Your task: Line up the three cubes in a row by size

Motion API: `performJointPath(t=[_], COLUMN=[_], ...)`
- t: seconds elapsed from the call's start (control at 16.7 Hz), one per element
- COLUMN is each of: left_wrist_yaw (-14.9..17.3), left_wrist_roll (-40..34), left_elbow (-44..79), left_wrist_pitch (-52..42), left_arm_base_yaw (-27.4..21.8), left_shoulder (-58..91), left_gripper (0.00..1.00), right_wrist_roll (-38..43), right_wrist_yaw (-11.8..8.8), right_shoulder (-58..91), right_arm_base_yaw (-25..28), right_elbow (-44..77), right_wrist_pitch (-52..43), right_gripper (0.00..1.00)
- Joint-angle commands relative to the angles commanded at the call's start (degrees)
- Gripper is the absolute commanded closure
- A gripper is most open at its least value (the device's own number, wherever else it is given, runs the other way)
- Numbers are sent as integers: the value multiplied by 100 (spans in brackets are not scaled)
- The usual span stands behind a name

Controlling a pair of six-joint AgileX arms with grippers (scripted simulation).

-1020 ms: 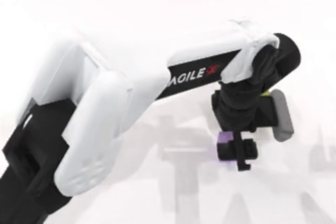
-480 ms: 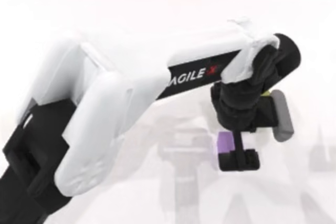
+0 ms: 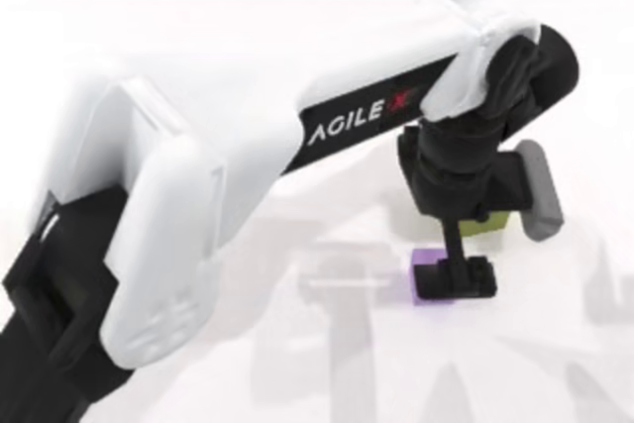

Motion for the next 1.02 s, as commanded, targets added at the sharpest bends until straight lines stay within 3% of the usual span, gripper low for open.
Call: performJointPath(t=[0.24,0.6,0.78,1.02], left_wrist_yaw=[10,-1,-20,-35], left_wrist_roll=[-3,130,505,1200], left_elbow=[530,314,-360,-1765], left_wrist_pitch=[-557,-459,-202,241], left_arm_base_yaw=[50,231,935,2434], left_shoulder=[-92,-219,-646,-1412], left_gripper=[0,0,0,0], right_wrist_roll=[0,0,0,0], right_wrist_yaw=[0,0,0,0], right_shoulder=[0,0,0,0], right_arm_base_yaw=[0,0,0,0], right_elbow=[0,0,0,0], right_wrist_pitch=[0,0,0,0], right_gripper=[0,0,0,0])
